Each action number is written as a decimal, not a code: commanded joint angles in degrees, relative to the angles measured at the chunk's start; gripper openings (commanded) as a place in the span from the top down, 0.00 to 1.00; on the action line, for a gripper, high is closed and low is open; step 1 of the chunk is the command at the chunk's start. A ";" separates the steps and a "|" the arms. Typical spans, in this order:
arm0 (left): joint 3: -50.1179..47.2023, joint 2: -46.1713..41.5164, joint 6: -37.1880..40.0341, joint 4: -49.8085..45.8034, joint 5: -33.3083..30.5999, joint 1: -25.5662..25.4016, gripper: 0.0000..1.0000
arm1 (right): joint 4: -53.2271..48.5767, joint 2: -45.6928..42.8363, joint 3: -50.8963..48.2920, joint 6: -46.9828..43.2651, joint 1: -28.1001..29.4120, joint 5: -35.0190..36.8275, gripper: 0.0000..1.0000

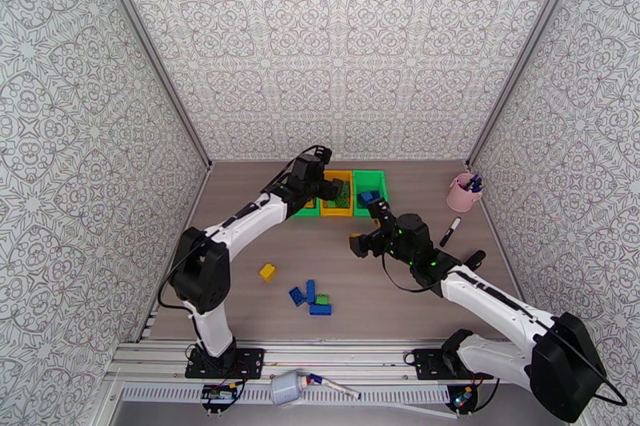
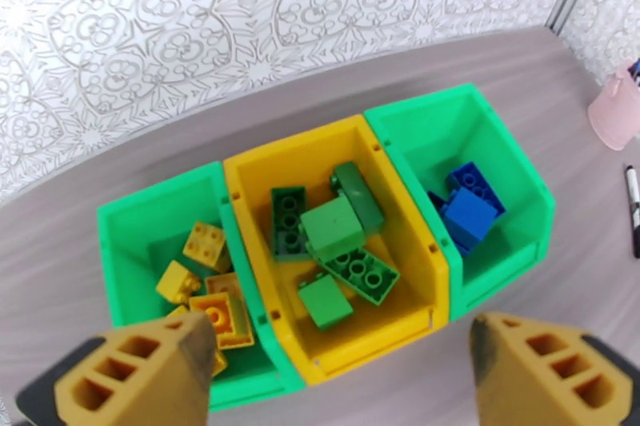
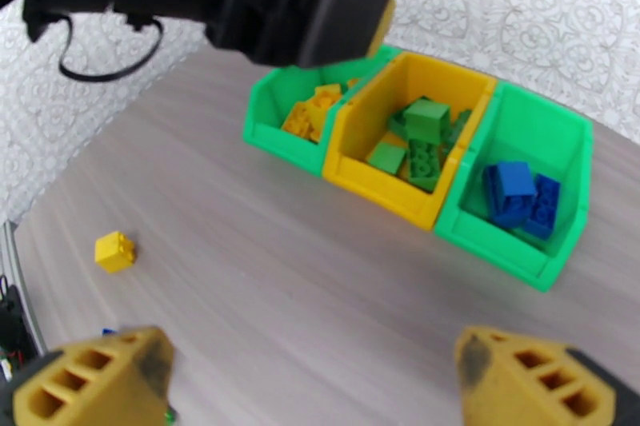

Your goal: Sort the legos into containers by color

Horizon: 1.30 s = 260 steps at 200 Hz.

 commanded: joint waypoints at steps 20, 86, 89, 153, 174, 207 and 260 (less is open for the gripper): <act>-14.33 -10.81 -5.58 2.94 0.14 2.54 0.04 | -10.28 4.49 5.05 -9.12 6.12 -0.27 0.02; -27.02 -22.04 -8.86 0.24 1.63 8.67 0.01 | -20.39 11.75 9.74 -22.65 17.88 -2.52 0.02; -27.17 -22.18 -8.94 0.15 1.72 8.93 0.01 | -20.81 12.13 10.08 -23.12 18.27 -2.85 0.02; -27.48 -22.23 -9.02 0.60 2.87 11.16 0.01 | -30.22 27.77 21.28 -31.12 28.46 -2.18 0.02; -27.29 -22.13 -8.85 0.46 3.22 11.47 0.01 | -30.61 32.34 23.89 -31.89 30.32 -1.66 0.02; -27.71 -22.50 -8.43 0.14 3.42 11.84 0.01 | -28.83 34.30 22.84 -31.65 30.69 -2.61 0.02; -27.67 -22.02 -8.16 0.55 3.77 11.89 0.01 | -30.93 33.42 19.84 -30.72 30.61 -1.41 0.05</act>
